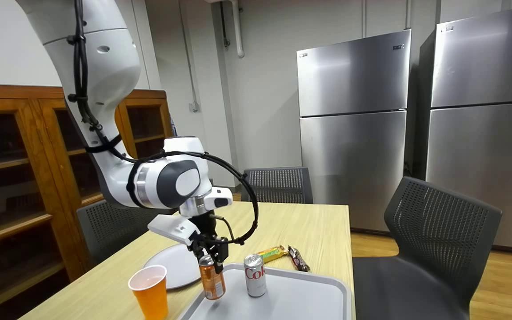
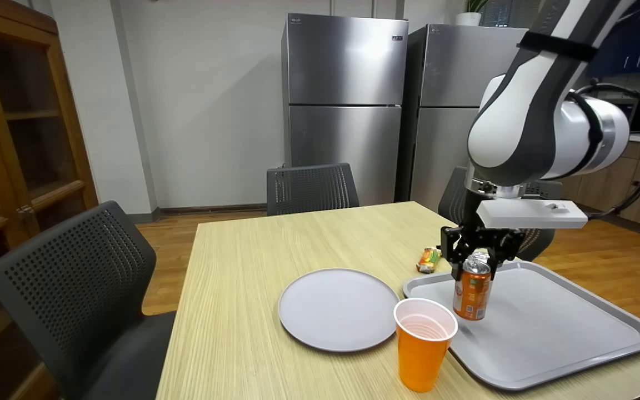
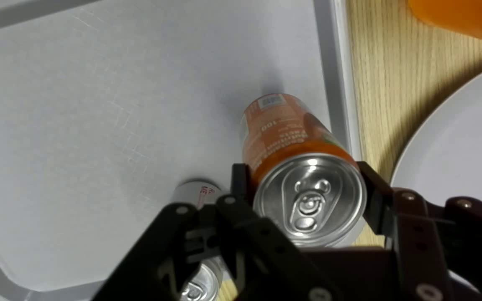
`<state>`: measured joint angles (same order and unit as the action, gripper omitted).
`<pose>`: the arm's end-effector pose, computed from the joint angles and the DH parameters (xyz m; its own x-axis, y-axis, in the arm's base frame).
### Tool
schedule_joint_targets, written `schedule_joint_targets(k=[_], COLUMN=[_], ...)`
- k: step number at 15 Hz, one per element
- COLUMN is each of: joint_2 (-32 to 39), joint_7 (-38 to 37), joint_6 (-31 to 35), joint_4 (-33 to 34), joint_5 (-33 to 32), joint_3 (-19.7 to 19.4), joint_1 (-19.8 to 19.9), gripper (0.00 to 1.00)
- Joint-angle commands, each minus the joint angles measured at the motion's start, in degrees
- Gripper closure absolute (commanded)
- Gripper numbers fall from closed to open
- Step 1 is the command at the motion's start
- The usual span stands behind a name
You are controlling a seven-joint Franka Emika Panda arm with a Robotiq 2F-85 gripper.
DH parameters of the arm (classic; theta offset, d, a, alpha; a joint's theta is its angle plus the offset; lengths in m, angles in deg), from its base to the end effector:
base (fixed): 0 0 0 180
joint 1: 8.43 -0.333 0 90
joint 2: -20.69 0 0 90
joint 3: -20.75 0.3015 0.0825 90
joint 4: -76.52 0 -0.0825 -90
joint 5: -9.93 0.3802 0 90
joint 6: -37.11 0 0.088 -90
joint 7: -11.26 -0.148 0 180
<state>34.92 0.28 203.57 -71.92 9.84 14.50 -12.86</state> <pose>0.4436 -0.0181 0.1254 0.9740 -0.2149 0.0714 -0.2164 -0.9762 0.0139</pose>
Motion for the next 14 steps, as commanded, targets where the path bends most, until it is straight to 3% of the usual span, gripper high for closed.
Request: schedule_joint_targets(k=[1, 14], joint_2=[-0.97, 3.81], joint_7=[-2.04, -1.61], joint_6=[2.89, 8.32], joint_4=[-2.05, -1.75], joint_5=[0.11, 6.43], joint_3=[-0.28, 0.85], joint_1=[0.09, 1.06], gripper=[0.62, 0.62])
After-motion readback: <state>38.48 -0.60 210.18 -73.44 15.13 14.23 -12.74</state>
